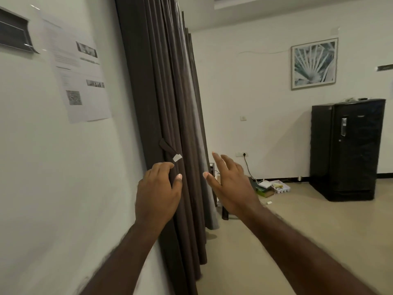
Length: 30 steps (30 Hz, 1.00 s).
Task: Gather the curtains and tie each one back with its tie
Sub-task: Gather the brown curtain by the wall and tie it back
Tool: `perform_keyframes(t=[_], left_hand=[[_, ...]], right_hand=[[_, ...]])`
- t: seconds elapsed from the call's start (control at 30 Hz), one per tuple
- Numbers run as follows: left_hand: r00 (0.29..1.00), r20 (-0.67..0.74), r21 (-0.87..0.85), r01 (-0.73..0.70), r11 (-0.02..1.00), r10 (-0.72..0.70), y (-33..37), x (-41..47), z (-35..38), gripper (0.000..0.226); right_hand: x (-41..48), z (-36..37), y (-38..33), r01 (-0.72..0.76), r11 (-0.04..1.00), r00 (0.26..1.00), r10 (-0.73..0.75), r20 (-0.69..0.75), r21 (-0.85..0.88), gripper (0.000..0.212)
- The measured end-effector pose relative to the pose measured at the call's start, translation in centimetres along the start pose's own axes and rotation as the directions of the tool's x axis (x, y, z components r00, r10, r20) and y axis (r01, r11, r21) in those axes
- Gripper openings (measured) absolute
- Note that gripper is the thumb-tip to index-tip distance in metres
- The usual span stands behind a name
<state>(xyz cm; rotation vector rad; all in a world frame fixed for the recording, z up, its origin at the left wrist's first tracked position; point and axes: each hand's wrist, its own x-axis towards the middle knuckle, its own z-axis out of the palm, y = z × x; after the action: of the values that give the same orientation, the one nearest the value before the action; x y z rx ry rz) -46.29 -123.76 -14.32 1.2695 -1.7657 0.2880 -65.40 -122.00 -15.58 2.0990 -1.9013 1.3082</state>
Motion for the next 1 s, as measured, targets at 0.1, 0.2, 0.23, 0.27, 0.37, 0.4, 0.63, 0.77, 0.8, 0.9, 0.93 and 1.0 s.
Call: perform_keyframes(t=[0.1, 0.2, 0.23, 0.27, 0.37, 0.4, 0.63, 0.77, 0.8, 0.9, 0.93, 1.0], left_hand=[[1.000, -0.008, 0.034, -0.003, 0.999, 0.003, -1.2, 4.0, 3.9, 0.031], [1.000, -0.017, 0.037, -0.014, 0.999, 0.014, -3.5, 8.9, 8.9, 0.030], [1.000, -0.018, 0.032, -0.013, 0.999, 0.013, -4.2, 10.4, 10.1, 0.030], [0.999, -0.025, 0.030, -0.020, 0.999, 0.020, -5.2, 12.2, 11.7, 0.031], [0.999, -0.048, 0.029, -0.024, 0.999, 0.025, -7.7, 17.2, 15.7, 0.034], [0.998, -0.056, 0.046, -0.033, 0.998, 0.035, -8.4, 19.1, 17.2, 0.035], [0.985, -0.151, 0.300, -0.041, 0.953, 0.090, -11.9, 29.2, 23.1, 0.053], [0.982, -0.182, 0.335, 0.009, 0.942, 0.055, -14.1, 34.2, 25.4, 0.075], [0.981, -0.189, 0.349, 0.019, 0.937, 0.050, -14.4, 35.1, 26.0, 0.080], [0.970, -0.238, 0.386, 0.047, 0.921, 0.050, -15.4, 38.2, 27.6, 0.095], [0.966, -0.256, 0.397, 0.068, 0.915, 0.039, -15.8, 39.3, 28.3, 0.099], [0.952, -0.305, 0.413, 0.108, 0.904, 0.025, -16.2, 41.2, 29.3, 0.104]], right_hand=[[4.9, 2.4, 2.2, 0.016, 1.000, 1.000, -0.016, 0.005, -0.002, 0.070], [10.9, 5.5, 4.9, 0.026, 1.000, 1.000, -0.026, -0.010, 0.006, 0.067], [12.8, 6.3, 5.5, 0.025, 1.000, 1.000, -0.025, -0.017, 0.007, 0.067], [15.0, 7.6, 6.3, 0.029, 1.000, 0.999, -0.028, -0.025, 0.008, 0.066], [20.7, 10.5, 8.1, 0.029, 0.999, 0.999, -0.028, -0.027, 0.035, 0.066], [22.8, 11.6, 8.8, 0.034, 0.998, 0.999, -0.033, -0.023, 0.045, 0.067], [34.6, 16.7, 11.7, 0.047, 0.991, 0.999, -0.046, -0.011, 0.122, 0.066], [41.9, 19.6, 12.6, 0.067, 0.974, 0.998, -0.069, 0.000, 0.215, 0.066], [43.6, 20.3, 12.8, 0.065, 0.966, 0.998, -0.069, 0.009, 0.250, 0.066], [49.8, 22.4, 13.4, 0.044, 0.917, 0.997, -0.065, 0.037, 0.396, 0.063], [52.2, 23.2, 13.6, 0.038, 0.896, 0.996, -0.069, 0.055, 0.441, 0.062], [56.6, 24.6, 13.8, 0.020, 0.842, 0.992, -0.083, 0.093, 0.539, 0.061]])
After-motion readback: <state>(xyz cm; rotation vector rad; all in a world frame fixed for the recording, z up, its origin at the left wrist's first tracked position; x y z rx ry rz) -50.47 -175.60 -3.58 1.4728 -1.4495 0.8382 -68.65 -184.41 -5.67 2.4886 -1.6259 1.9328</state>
